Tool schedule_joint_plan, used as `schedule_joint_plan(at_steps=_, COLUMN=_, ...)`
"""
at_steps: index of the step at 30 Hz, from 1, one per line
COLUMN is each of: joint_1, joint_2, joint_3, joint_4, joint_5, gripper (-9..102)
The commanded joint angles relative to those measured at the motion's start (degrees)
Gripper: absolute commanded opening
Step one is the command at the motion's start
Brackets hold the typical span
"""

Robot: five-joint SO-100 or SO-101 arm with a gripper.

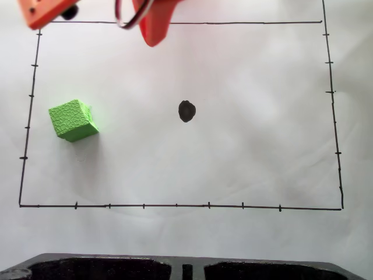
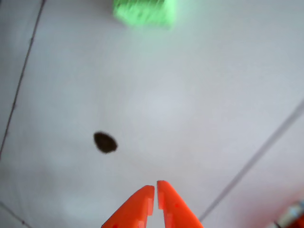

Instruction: Grasp the colored block, Place it on the black dot, and then return the arm to the default position.

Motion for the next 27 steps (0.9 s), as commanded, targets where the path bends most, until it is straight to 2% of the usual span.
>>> schedule_joint_plan(at_steps=1, joint_1=2.29, joint_2=-3.96, joint_3=-5.80, joint_4=0.79, joint_5=-2.02, gripper=0)
schedule_joint_plan(at_steps=9, joint_1=7.12, joint_2=-11.51, joint_3=-11.51, joint_4=3.34, joint_5=-3.78, gripper=0)
schedule_joint_plan(at_steps=27, joint_1=22.50, joint_2=-34.45, joint_3=-31.64, joint_4=0.70, joint_5=-1.58, gripper=3)
